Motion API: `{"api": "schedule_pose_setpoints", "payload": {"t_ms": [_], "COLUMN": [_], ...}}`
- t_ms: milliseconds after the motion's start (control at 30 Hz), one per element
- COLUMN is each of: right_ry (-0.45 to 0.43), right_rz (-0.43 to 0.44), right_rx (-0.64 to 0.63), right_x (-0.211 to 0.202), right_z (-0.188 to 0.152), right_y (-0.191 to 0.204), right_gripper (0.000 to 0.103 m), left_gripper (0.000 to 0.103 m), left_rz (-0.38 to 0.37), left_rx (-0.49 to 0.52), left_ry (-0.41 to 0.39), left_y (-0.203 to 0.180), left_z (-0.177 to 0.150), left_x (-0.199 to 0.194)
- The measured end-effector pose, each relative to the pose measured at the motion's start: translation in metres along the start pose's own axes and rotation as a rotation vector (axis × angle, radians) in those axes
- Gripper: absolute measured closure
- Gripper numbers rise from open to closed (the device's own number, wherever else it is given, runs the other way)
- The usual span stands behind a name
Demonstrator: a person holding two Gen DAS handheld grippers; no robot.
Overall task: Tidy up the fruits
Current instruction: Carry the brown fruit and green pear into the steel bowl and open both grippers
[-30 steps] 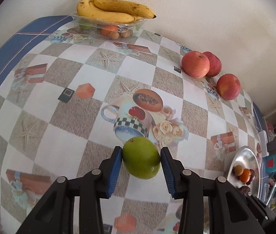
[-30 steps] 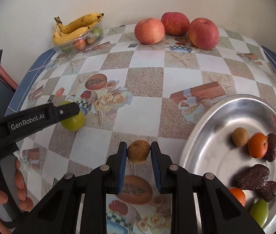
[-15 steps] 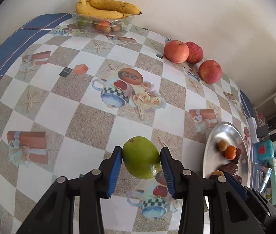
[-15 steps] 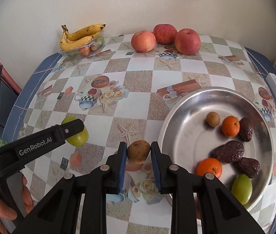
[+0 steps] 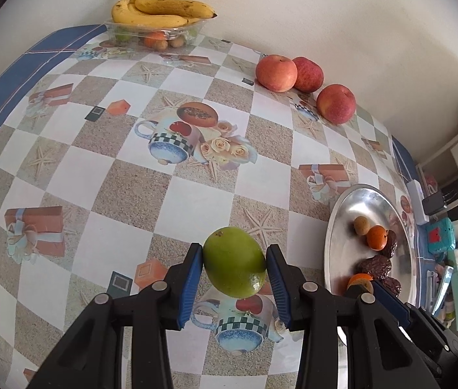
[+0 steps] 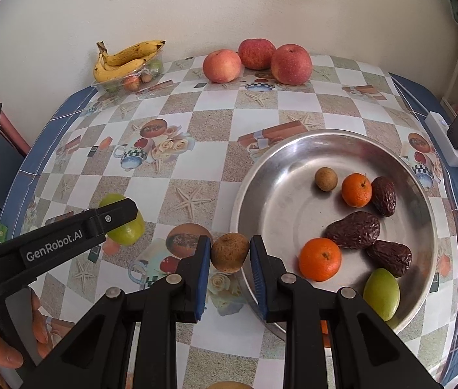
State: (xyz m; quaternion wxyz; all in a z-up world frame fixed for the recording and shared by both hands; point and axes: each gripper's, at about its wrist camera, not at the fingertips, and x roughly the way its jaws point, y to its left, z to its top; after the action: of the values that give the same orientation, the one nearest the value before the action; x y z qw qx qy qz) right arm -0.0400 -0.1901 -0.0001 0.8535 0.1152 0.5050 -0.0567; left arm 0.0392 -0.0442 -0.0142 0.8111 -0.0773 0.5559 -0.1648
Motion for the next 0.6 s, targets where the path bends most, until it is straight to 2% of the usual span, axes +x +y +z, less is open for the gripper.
{"api": "schedule_pose_setpoints", "payload": {"t_ms": [367, 600], "right_ry": [0.002, -0.008], "right_rz": [-0.031, -0.092], "right_rx": [0.056, 0.129], "right_x": [0.003, 0.0], "right_z": [-0.001, -0.001], "right_y": [-0.025, -0.053], "right_gripper": [0.077, 0.077], "left_gripper": [0.06, 0.06], "left_rz": [-0.021, -0.082], "left_rx": [0.119, 0.207], "left_ry": [-0.018, -0.015], "left_y": [-0.032, -0.06], "left_z": [-0.006, -0.016], "left_x": [-0.001, 0.001]}}
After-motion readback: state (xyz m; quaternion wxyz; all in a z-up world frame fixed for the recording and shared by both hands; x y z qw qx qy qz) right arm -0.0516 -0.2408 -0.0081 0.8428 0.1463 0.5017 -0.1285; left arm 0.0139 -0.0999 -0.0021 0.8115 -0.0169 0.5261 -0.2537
